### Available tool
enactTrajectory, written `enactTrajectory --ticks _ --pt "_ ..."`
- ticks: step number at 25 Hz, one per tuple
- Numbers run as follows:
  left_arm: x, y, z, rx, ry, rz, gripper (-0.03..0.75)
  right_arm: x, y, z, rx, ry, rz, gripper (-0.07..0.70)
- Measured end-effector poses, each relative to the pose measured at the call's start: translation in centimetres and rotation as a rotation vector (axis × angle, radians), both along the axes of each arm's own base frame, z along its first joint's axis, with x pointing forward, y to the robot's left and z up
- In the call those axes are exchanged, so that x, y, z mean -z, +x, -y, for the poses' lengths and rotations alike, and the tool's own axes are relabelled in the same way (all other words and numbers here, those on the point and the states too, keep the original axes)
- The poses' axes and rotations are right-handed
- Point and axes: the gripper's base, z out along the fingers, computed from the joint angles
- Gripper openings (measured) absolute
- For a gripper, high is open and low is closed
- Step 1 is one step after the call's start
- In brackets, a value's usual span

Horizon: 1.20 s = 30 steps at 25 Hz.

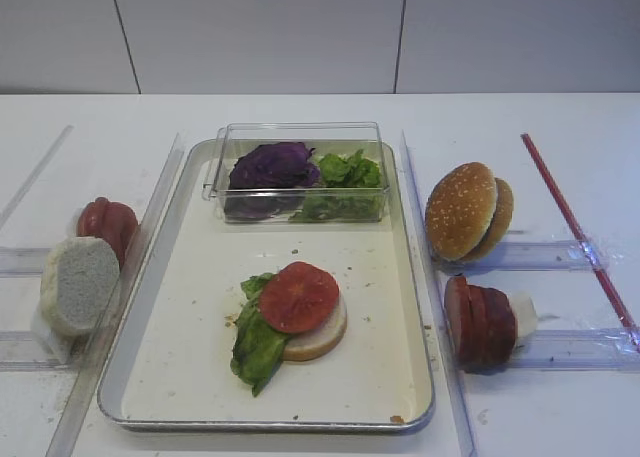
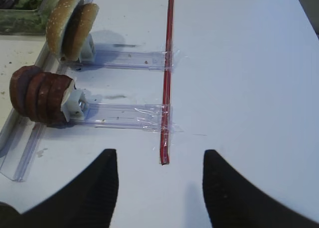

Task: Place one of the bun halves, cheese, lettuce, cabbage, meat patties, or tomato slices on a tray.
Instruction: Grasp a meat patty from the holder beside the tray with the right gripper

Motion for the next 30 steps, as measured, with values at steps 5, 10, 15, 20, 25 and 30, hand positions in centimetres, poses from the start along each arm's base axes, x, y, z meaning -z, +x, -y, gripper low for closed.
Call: enactTrajectory --ticks 5,10,15,20,25,30 --pt "0.00 0.00 0.00 0.000 0.000 0.000 0.486 0.00 0.00 0.00 0.001 0.002 0.000 0.405" --pt "0.00 0.00 0.00 0.000 0.000 0.000 0.486 0.00 0.00 0.00 0.001 0.002 0.000 0.405" --pt "0.00 0.00 0.00 0.000 0.000 0.000 0.486 0.00 0.00 0.00 0.001 0.002 0.000 0.405" --pt "0.00 0.00 0.00 0.000 0.000 0.000 0.486 0.00 0.00 0.00 0.001 0.002 0.000 0.405" --pt "0.00 0.00 0.00 0.000 0.000 0.000 0.486 0.00 0.00 0.00 0.001 0.002 0.000 0.405" --pt "0.00 0.00 0.00 0.000 0.000 0.000 0.486 0.00 0.00 0.00 0.001 0.002 0.000 0.405"
